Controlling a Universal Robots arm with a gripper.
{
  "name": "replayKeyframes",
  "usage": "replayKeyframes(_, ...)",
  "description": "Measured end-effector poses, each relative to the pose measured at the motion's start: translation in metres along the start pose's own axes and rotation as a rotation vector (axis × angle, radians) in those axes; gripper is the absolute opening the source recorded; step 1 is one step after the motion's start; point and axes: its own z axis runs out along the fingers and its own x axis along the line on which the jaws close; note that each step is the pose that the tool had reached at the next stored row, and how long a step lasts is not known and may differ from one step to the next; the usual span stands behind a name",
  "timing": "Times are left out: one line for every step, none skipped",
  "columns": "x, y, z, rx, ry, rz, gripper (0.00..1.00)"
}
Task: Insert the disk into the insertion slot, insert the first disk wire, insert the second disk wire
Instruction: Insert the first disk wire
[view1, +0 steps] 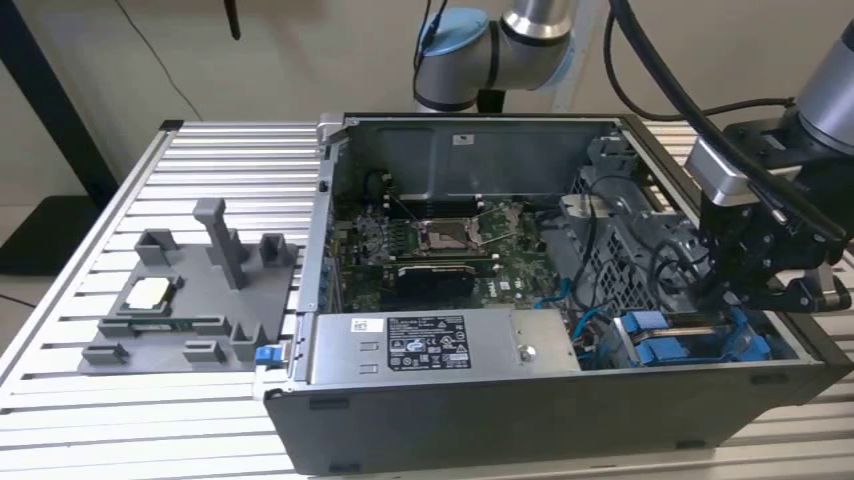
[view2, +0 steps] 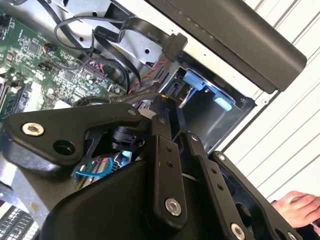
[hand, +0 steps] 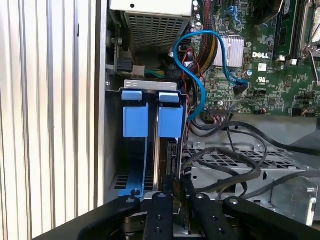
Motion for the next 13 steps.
replayKeyframes(0.0001, 0.0, 0.0005, -0.0001, 0.0016, 0.0, 0.19)
replayKeyframes(0.0002, 0.0001, 0.0014, -0.0001, 0.0027, 0.0, 0.19)
replayKeyframes(0.0003, 0.0001, 0.0026, -0.0002, 0.0036, 0.0, 0.19)
replayKeyframes(0.0003, 0.0002, 0.0035, -0.0002, 0.0049, 0.0, 0.19)
replayKeyframes(0.0004, 0.0002, 0.0045, -0.0003, 0.0061, 0.0, 0.19)
replayKeyframes(0.0005, 0.0003, 0.0054, -0.0003, 0.0072, 0.0, 0.19)
replayKeyframes(0.0005, 0.0003, 0.0059, -0.0003, 0.0076, 0.0, 0.19)
replayKeyframes(0.0005, 0.0003, 0.0063, -0.0003, 0.0076, 0.0, 0.19)
replayKeyframes(0.0004, 0.0003, 0.0067, -0.0003, 0.0077, 0.0, 0.19)
replayKeyframes(0.0003, 0.0004, 0.007, -0.0003, 0.0074, 0.0, 0.19)
replayKeyframes(0.0001, 0.0004, 0.0073, -0.0003, 0.0073, 0.0, 0.19)
replayKeyframes(-0.0001, 0.0004, 0.0075, -0.0003, 0.0073, 0.0, 0.19)
replayKeyframes(-0.0002, 0.0004, 0.0078, -0.0003, 0.0072, 0.0, 0.19)
